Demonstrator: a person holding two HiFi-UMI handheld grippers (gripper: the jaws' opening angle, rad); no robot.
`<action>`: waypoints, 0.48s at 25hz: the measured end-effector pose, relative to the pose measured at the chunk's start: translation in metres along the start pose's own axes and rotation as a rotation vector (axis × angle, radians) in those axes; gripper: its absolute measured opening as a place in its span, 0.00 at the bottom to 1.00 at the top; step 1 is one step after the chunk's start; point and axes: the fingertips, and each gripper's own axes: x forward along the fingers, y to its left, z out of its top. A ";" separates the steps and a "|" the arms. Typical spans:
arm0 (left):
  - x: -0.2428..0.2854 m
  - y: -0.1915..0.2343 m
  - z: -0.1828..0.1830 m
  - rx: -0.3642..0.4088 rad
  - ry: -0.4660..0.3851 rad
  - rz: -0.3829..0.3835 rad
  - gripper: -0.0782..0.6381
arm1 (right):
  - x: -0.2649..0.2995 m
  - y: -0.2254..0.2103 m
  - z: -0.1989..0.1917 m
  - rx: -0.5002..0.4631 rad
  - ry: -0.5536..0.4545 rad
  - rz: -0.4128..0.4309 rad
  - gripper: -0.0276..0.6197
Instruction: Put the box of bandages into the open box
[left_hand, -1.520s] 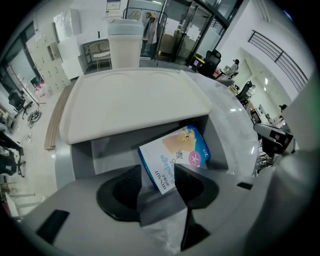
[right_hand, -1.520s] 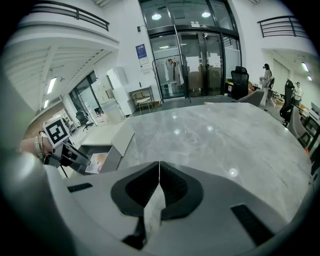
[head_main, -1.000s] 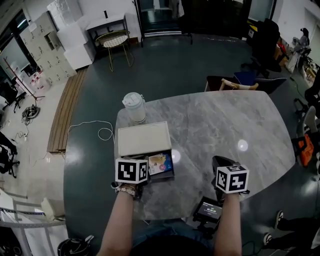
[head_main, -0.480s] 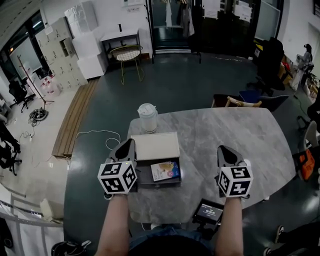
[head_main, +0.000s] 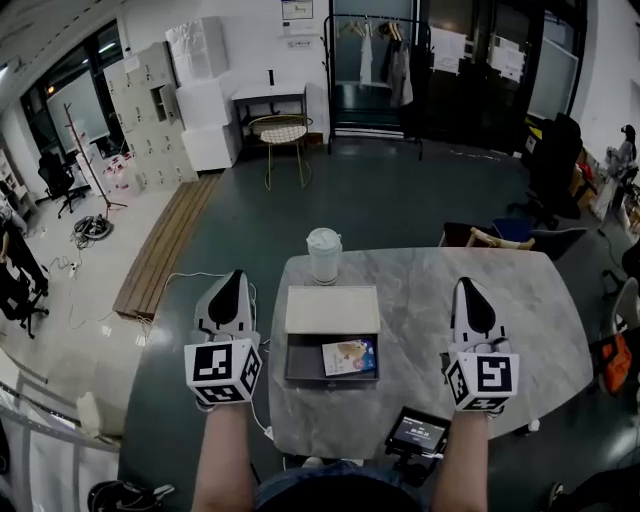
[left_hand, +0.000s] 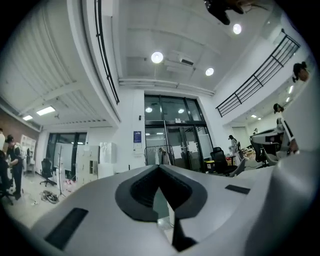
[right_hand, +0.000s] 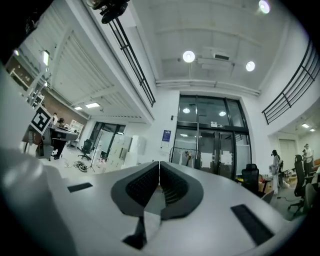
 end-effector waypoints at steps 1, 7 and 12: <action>-0.003 0.004 0.008 0.017 -0.023 0.009 0.13 | 0.001 0.005 0.008 -0.010 -0.023 0.014 0.08; -0.022 0.023 0.045 0.088 -0.133 0.056 0.13 | -0.001 0.030 0.051 -0.116 -0.139 0.063 0.08; -0.033 0.035 0.056 0.075 -0.165 0.074 0.13 | -0.002 0.037 0.060 -0.110 -0.160 0.066 0.08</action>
